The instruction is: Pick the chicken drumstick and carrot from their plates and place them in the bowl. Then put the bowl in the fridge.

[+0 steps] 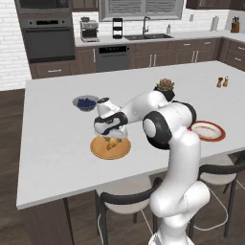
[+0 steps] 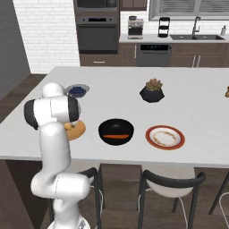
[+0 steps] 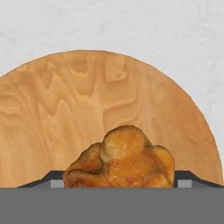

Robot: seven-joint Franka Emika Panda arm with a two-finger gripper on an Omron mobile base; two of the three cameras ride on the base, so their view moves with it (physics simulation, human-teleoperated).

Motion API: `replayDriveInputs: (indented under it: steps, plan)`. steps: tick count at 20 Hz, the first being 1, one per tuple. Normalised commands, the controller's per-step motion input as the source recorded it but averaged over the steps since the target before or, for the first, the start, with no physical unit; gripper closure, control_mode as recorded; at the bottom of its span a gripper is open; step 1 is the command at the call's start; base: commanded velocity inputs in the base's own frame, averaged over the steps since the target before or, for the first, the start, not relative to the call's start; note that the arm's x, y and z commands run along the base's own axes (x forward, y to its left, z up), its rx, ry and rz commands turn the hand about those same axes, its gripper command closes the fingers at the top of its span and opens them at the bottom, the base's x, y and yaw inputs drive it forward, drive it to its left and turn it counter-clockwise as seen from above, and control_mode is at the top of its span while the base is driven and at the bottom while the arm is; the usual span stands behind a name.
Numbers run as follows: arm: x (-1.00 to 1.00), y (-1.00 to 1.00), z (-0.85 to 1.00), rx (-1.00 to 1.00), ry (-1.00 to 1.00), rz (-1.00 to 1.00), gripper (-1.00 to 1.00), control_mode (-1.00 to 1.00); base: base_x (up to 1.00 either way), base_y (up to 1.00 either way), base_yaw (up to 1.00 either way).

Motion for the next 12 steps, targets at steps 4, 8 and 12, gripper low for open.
replayDriveInputs:
  steps: [4, 8, 12]
  plan:
    - [-1.0, -0.86, 0.53, 0.1, -0.09, 0.0, 1.0, -1.0, 0.0, 0.0, 0.0]
    - [-0.78, -0.87, 0.89, 0.1, -0.01, 0.0, 1.0, -1.0, 0.0, 0.0, 0.0]
    - [-0.44, -0.81, 0.91, 0.02, 0.03, 0.0, 1.0, -1.0, 0.0, 0.0, 0.0]
